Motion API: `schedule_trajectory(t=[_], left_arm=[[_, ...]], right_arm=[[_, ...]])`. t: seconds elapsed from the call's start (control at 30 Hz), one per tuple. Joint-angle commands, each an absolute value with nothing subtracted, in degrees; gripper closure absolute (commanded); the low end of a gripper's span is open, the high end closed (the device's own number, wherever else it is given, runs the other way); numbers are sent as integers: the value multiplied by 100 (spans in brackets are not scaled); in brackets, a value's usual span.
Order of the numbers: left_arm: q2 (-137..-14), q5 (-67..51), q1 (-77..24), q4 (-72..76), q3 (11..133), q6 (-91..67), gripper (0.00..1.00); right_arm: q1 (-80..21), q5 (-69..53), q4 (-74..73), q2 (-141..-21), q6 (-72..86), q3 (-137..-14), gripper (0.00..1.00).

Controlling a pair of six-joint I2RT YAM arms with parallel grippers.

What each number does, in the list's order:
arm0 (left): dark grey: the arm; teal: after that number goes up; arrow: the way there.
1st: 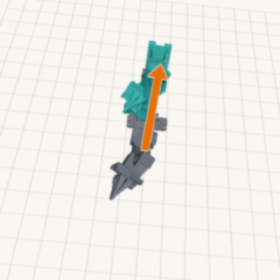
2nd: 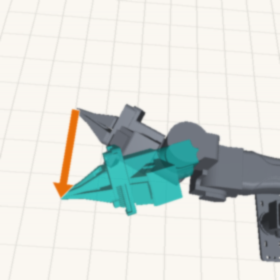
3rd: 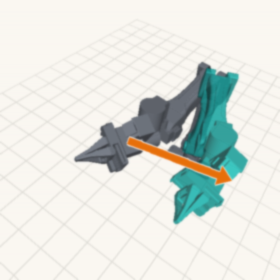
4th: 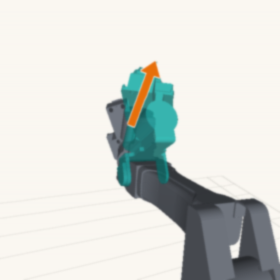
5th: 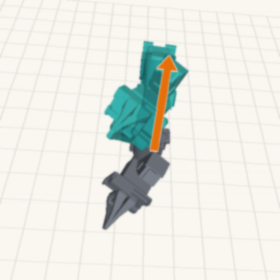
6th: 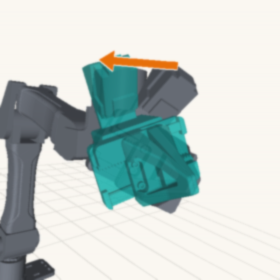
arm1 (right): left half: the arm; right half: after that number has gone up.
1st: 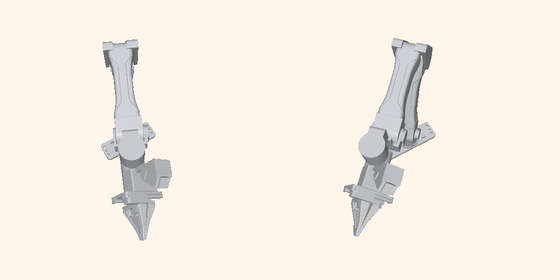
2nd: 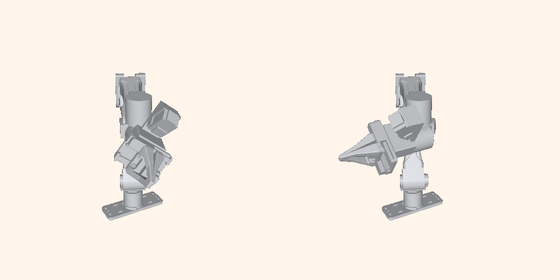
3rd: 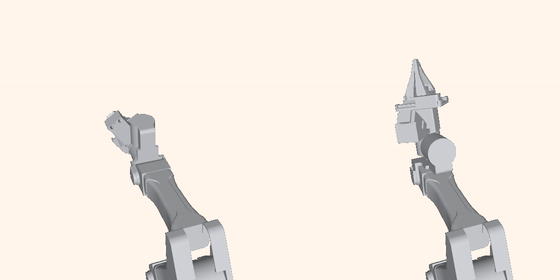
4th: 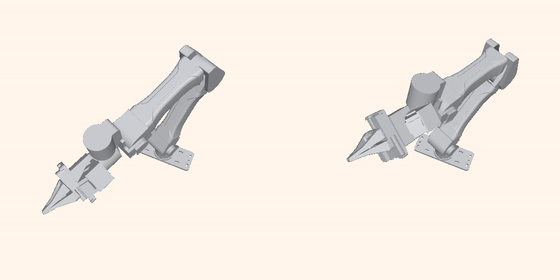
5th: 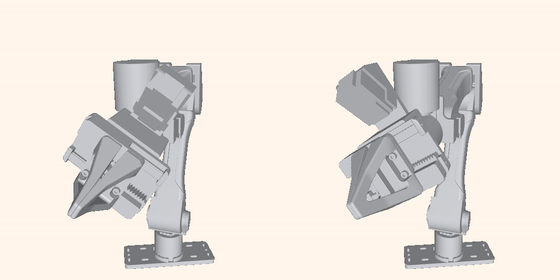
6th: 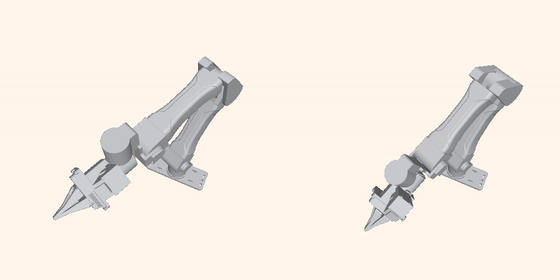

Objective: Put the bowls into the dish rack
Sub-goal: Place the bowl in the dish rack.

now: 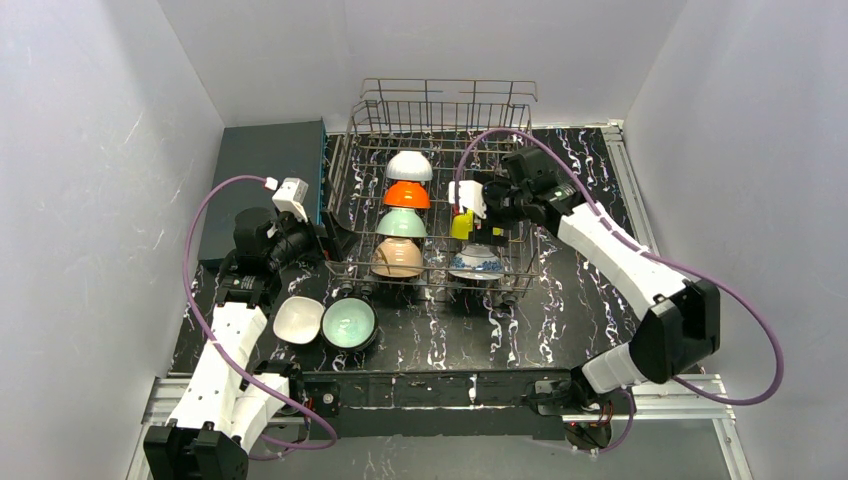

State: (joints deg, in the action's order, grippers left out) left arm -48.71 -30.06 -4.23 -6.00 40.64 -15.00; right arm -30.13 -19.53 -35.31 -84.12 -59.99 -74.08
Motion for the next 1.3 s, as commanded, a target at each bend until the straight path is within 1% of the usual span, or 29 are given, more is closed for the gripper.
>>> schedule_trajectory(t=[0.0, 0.23, 0.37, 0.57, 0.7, 0.77, 0.87, 1.0, 1.1, 1.2, 1.27], left_arm=[[-4835, -3115, -398, -559, 4024, -1459, 2], [-4817, -3116, -396, -571, 4020, -1451, 2], [-4796, -3139, -396, -534, 4011, -1422, 2], [-4591, -3370, -396, -288, 3915, -1437, 2], [-4518, -3762, -396, -163, 3932, -1489, 2], [-4538, -3982, -396, -102, 3958, -1538, 2], [-4560, -4192, -396, -29, 3981, -1611, 2], [-4528, -4109, -396, -209, 4036, -2003, 2], [-4379, -3850, -396, -870, 4124, -2495, 5], [-4124, -3608, -396, -1644, 4263, -2864, 6], [-3879, -3545, -396, -2098, 4303, -3062, 7]], right_arm=[[-3028, -2319, -2932, -7933, -5726, -7227, 1], [-3027, -2162, -2958, -8108, -5649, -7177, 1], [-3024, -2076, -2677, -8251, -5522, -7026, 1], [-3028, -1705, -2537, -8486, -5374, -6960, 1], [-3032, -1898, -2468, -8339, -5336, -6927, 1], [-3030, -2009, -2208, -8175, -5182, -6850, 1], [-3028, -2004, -1647, -7832, -4451, -6663, 1], [-3027, -1814, -970, -7409, -3408, -6411, 1], [-3028, -1252, -492, -7076, -2458, -6156, 1], [-3025, -276, -126, -6783, -1321, -5943, 1], [-3019, 306, -164, -6665, -765, -5911, 1]])
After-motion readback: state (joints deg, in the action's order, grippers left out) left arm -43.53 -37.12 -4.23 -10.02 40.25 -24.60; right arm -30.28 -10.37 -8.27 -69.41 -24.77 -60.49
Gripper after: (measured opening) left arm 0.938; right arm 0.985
